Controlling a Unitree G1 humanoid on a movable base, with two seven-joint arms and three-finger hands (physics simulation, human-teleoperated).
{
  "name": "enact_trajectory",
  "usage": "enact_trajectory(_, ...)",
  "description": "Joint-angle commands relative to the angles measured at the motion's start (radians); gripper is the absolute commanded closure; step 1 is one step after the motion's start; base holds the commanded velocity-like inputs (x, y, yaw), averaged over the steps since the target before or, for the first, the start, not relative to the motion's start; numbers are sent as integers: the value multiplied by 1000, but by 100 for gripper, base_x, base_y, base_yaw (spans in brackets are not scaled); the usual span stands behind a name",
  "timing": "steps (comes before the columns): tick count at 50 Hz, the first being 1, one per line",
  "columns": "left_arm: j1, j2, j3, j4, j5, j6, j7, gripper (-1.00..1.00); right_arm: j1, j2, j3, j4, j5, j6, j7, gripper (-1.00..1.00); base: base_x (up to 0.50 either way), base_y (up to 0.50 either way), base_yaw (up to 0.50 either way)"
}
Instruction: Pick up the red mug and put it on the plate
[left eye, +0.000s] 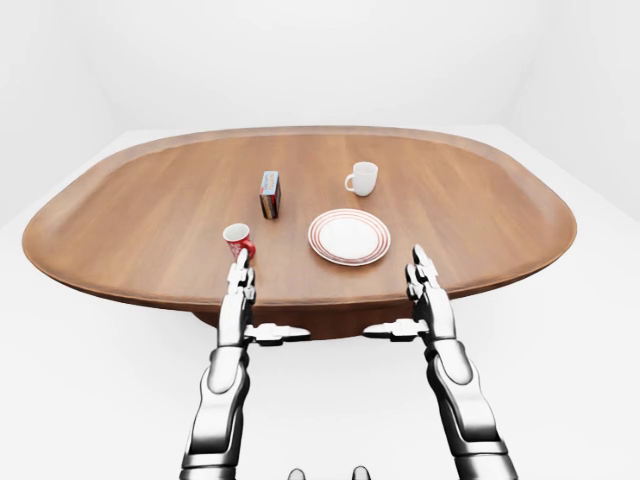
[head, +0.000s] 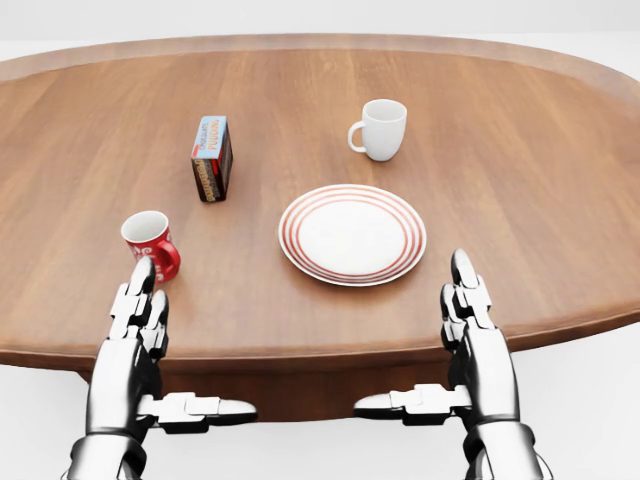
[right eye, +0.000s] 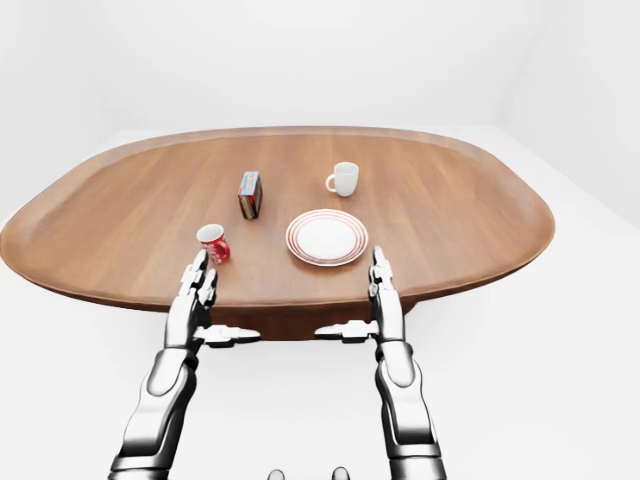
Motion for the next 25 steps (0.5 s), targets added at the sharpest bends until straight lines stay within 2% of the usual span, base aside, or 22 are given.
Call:
enact_trajectory(1,9,10,20,-12,-6,2,-22,-100,4,-12,-30,10,24,-9,23,-100,0,0,0)
enact_trajectory(4,8,10,21,-3,-4,-8,-21,-100,5,-11,-29,14,25,-13,23,-100,0,0,0)
enact_trajectory(7,9,10,20,-7,-3,-4,-21,-100,4,-11,-29,14,25,-13,22,-100,0,0,0)
enact_trajectory(11,6,11,20,4,-1,-12,-23,-100,3,-12,-30,16,25,-15,21,-100,0,0,0)
enact_trajectory(13,4,14,25,-3,-3,-6,-24,-100,6,-15,-35,-8,29,0,18,-100,0,0,0)
enact_trajectory(15,1,19,34,-20,-6,10,-26,-100,3,-19,-40,-27,26,10,16,-100,0,0,0)
enact_trajectory(16,-9,27,50,-35,-14,29,-26,-100,-9,-31,-57,-56,28,32,11,-100,0,0,0)
enact_trajectory(18,-28,40,82,-53,-31,50,-22,-100,-23,-44,-82,-83,26,52,6,-100,0,0,0)
enact_trajectory(19,-36,47,99,-75,-44,74,-20,-100,-26,-50,-96,-106,29,69,3,-100,0,0,0)
enact_trajectory(20,-46,55,116,-88,-56,85,-18,-100,-30,-55,-110,-120,31,80,-2,-100,0,0,0)
enact_trajectory(21,-67,72,149,-97,-77,85,-14,-100,-24,-65,-133,-159,36,90,-7,-100,0,0,0)
enact_trajectory(25,-105,105,204,-55,-127,85,-15,-100,-16,-74,-173,-176,54,90,-3,-100,0,0,0)
